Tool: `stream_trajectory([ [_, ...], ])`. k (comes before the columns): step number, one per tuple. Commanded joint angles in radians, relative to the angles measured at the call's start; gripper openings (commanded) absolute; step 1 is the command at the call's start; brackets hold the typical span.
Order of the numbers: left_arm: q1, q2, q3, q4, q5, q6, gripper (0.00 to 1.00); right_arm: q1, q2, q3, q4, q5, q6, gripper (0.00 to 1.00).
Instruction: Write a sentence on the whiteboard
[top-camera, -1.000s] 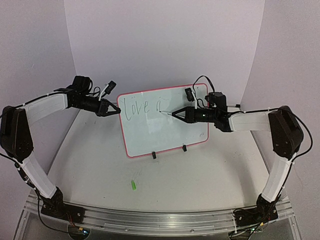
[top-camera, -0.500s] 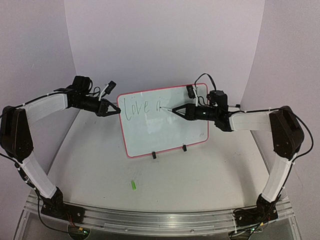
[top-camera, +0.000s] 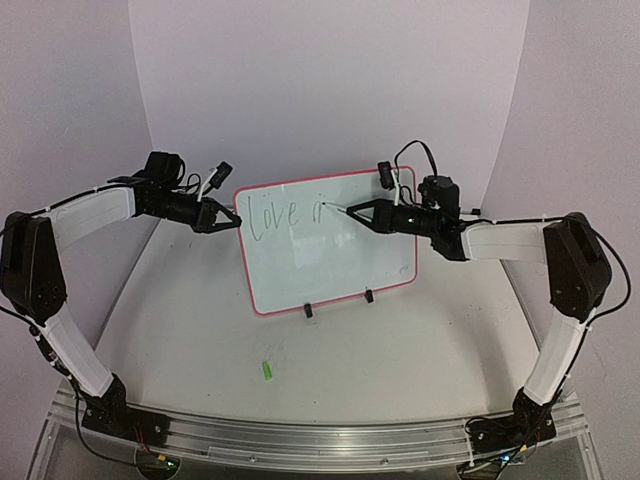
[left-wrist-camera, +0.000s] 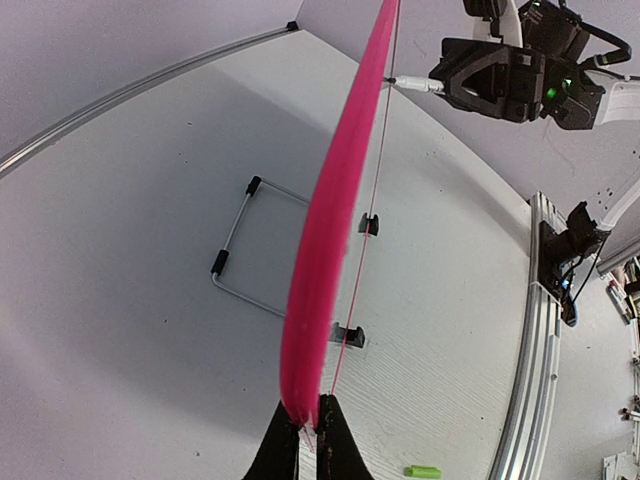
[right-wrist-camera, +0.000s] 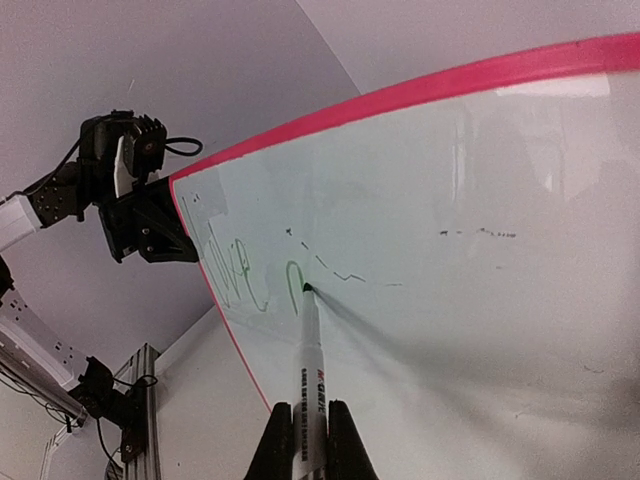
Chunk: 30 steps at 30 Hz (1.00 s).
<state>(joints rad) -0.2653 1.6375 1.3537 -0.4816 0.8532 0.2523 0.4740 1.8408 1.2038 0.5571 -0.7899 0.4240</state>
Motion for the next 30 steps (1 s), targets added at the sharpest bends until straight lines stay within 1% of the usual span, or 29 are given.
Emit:
stream_trajectory([
  [1,-0.007,-0.002,0.016,-0.044,-0.022,0.023,0.00,-0.031,-0.054,-0.013,0.052,0.100,0.010,0.00],
  [13,-0.007,-0.002,0.015,-0.044,-0.022,0.022,0.00,-0.033,-0.011,-0.052,0.042,0.075,0.013,0.00],
  [21,-0.007,0.000,0.015,-0.044,-0.022,0.022,0.00,-0.033,-0.021,-0.095,-0.001,0.081,-0.015,0.00],
  [30,-0.007,-0.001,0.014,-0.041,-0.021,0.021,0.00,-0.034,-0.046,-0.114,-0.009,0.069,-0.019,0.00],
])
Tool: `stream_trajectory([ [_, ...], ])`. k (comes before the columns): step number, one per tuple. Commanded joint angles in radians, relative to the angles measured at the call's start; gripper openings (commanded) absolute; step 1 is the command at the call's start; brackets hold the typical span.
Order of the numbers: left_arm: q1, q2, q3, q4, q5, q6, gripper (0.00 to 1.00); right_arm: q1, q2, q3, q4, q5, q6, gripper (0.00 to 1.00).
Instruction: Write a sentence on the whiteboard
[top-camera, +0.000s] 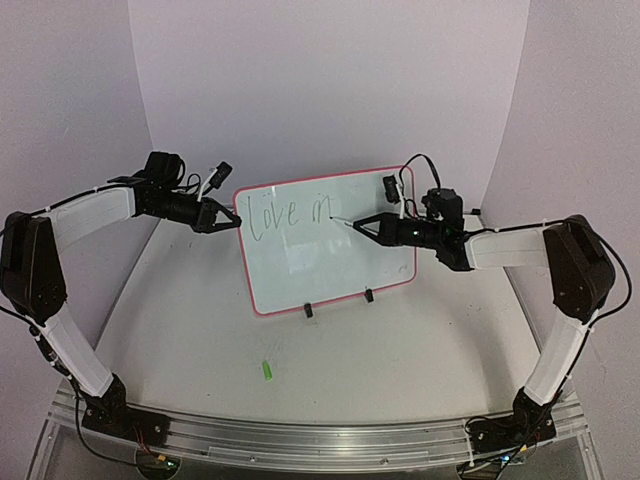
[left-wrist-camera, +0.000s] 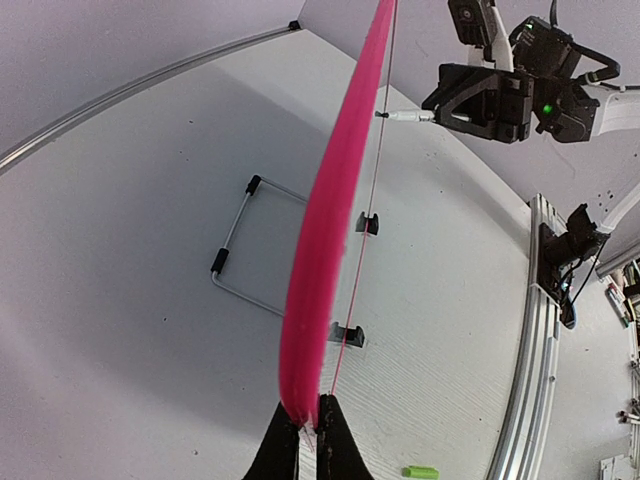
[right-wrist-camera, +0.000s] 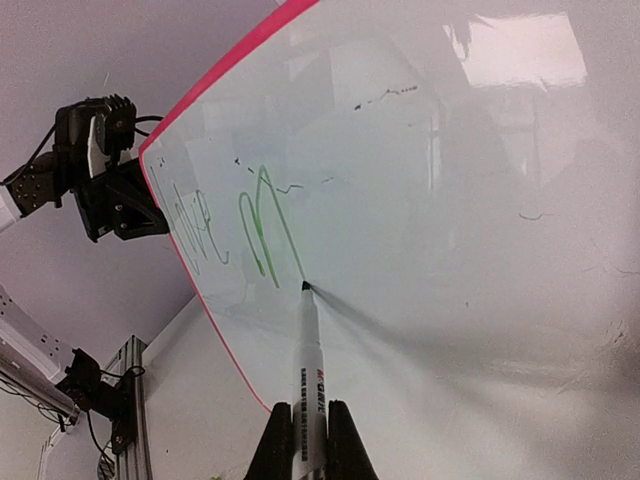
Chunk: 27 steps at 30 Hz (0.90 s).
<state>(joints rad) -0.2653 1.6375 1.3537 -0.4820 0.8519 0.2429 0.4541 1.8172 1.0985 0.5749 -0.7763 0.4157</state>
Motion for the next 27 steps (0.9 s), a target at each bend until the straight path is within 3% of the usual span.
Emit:
stream_trajectory([
  [1,-0.006,-0.002,0.013,-0.042,-0.020,0.031,0.00,-0.013,-0.032,-0.008,-0.024,0.049,-0.008,0.00],
  [10,-0.006,-0.002,0.014,-0.044,-0.022,0.031,0.00,-0.027,-0.131,-0.017,0.010,-0.031,0.021,0.00],
  [27,-0.006,0.000,0.014,-0.045,-0.026,0.032,0.00,-0.060,-0.034,0.034,0.060,-0.073,0.064,0.00],
])
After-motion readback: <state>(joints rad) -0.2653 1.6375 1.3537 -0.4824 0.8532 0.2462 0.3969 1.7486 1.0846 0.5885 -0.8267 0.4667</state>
